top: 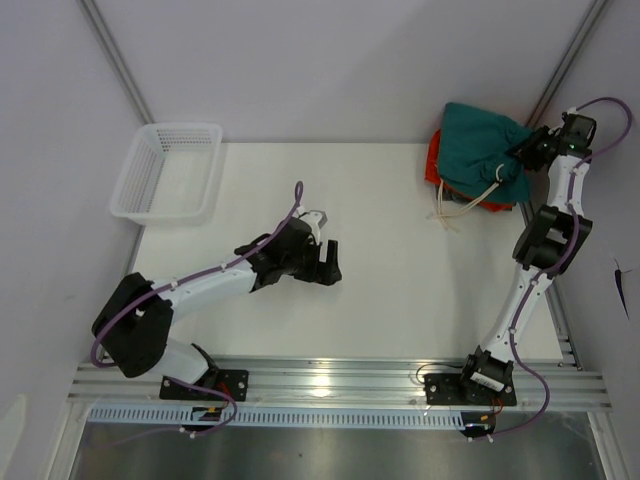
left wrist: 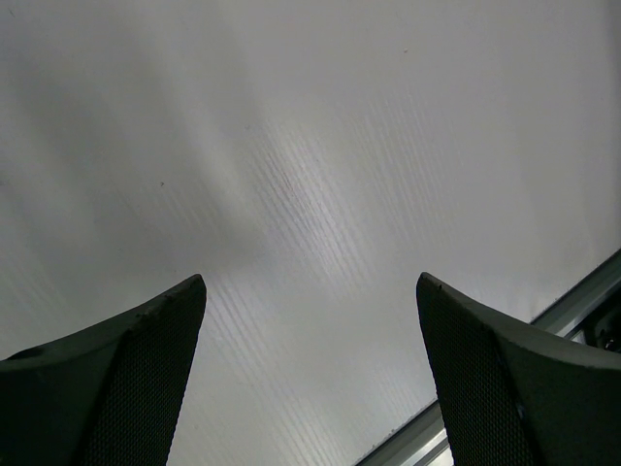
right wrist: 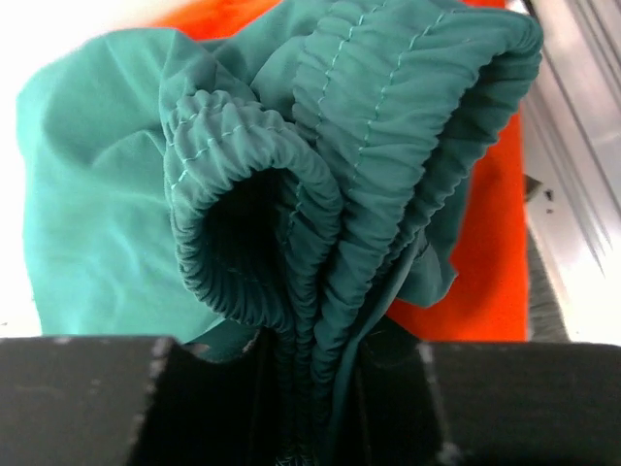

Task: Fold and stack the shorts
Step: Neatly place the folded shorts to the corner

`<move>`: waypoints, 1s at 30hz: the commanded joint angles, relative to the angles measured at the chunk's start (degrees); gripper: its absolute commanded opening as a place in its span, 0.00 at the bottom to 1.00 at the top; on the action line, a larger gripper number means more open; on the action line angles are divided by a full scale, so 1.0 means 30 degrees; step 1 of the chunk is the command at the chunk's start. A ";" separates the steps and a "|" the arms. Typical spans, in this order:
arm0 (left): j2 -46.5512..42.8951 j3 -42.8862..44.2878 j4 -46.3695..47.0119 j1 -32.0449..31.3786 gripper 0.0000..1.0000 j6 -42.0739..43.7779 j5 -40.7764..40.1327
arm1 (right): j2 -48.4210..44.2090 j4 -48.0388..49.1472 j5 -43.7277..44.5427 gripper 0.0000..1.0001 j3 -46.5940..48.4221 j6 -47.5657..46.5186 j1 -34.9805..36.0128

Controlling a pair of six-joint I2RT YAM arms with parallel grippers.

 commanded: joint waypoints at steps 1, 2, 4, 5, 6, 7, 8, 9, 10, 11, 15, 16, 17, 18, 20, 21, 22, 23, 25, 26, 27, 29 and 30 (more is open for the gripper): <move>0.0127 0.0742 0.0058 -0.0167 0.91 0.0475 0.0460 | 0.0833 0.0244 0.1952 0.27 0.0535 -0.0167 0.0061; 0.0156 0.0713 0.0058 -0.0167 0.91 0.0504 0.0431 | 0.0893 0.0273 0.2100 0.32 0.0477 -0.0167 0.0149; 0.0214 0.0713 0.0058 -0.0167 0.91 0.0534 0.0431 | 0.0952 0.0186 0.2276 0.53 0.0359 -0.0051 0.0208; 0.0215 0.0713 0.0058 -0.0167 0.91 0.0534 0.0431 | 0.0952 0.0185 0.2219 0.58 0.0330 0.0008 0.0179; 0.0186 0.0684 0.0058 -0.0167 0.91 0.0534 0.0402 | 0.0894 0.0243 0.2102 0.64 0.0301 0.0008 0.0208; 0.0185 0.0626 0.0087 -0.0167 0.91 0.0534 0.0430 | 0.0719 0.0186 0.2159 0.68 0.0329 -0.0137 0.0237; 0.0185 0.0625 0.0116 -0.0167 0.91 0.0563 0.0402 | 0.0572 0.0185 0.2247 0.71 0.0359 -0.0196 0.0267; 0.0214 0.0625 0.0145 -0.0167 0.91 0.0563 0.0459 | 0.0426 0.0185 0.2306 0.81 0.0359 -0.0313 0.0296; 0.0244 0.0596 0.0146 -0.0167 0.91 0.0563 0.0489 | 0.0076 0.0156 0.2306 0.87 0.0417 -0.0372 0.0296; 0.0273 0.0596 0.0146 -0.0167 0.91 0.0563 0.0489 | -0.0130 0.0127 0.2335 0.88 0.0476 -0.0372 0.0296; 0.0157 0.0538 0.0321 -0.0167 0.91 0.0505 0.0607 | -0.1156 -0.0602 0.3064 0.99 0.1090 -0.0811 0.0355; 0.0040 0.0508 0.0321 -0.0167 0.91 0.0505 0.0606 | -0.1390 -0.0722 0.3184 1.00 0.1207 -0.0928 0.0355; -0.0019 0.0421 0.0292 -0.0138 0.91 0.0505 0.0606 | -0.1914 -0.0868 0.3562 0.99 0.1354 -0.1132 0.0326; -0.0078 0.0333 0.0292 -0.0167 0.91 0.0505 0.0548 | -0.2209 -0.1101 0.3856 0.99 0.1355 -0.1279 0.0326; -0.0283 0.0216 0.0292 -0.0167 0.91 0.0505 0.0490 | -0.3144 -0.1366 0.4761 0.99 0.1297 -0.1804 0.0297; -0.0341 0.0157 0.0263 -0.0167 0.91 0.0505 0.0489 | -0.3469 -0.1657 0.5057 0.99 0.1268 -0.1982 0.0296; -0.0516 0.0098 0.0263 -0.0167 0.91 0.0476 0.0489 | -0.3733 -0.1805 0.5350 1.00 0.1238 -0.2187 0.0296; -0.0576 0.0040 0.0292 -0.0167 0.91 0.0504 0.0489 | -0.3968 -0.1952 0.6049 0.99 0.1151 -0.2450 0.0267; -0.0722 -0.0107 0.0350 -0.0167 0.91 0.0446 0.0431 | -0.4700 -0.2275 0.6523 1.00 0.1004 -0.2714 0.0238; -0.0839 -0.0136 0.0351 -0.0167 0.91 0.0446 0.0460 | -0.4964 -0.2304 0.6960 0.99 0.0830 -0.2832 0.0296; -0.0898 -0.0224 0.0351 -0.0167 0.91 0.0446 0.0431 | -0.5488 -0.2247 0.7283 0.99 0.0364 -0.3123 0.0325; -0.1044 -0.0283 0.0351 -0.0167 0.91 0.0417 0.0402 | -0.5873 -0.2420 0.8015 1.00 0.0038 -0.3477 0.0442; -0.1132 -0.0312 0.0380 -0.0167 0.91 0.0388 0.0343 | -0.5961 -0.2596 0.7961 0.99 0.0008 -0.3594 0.0443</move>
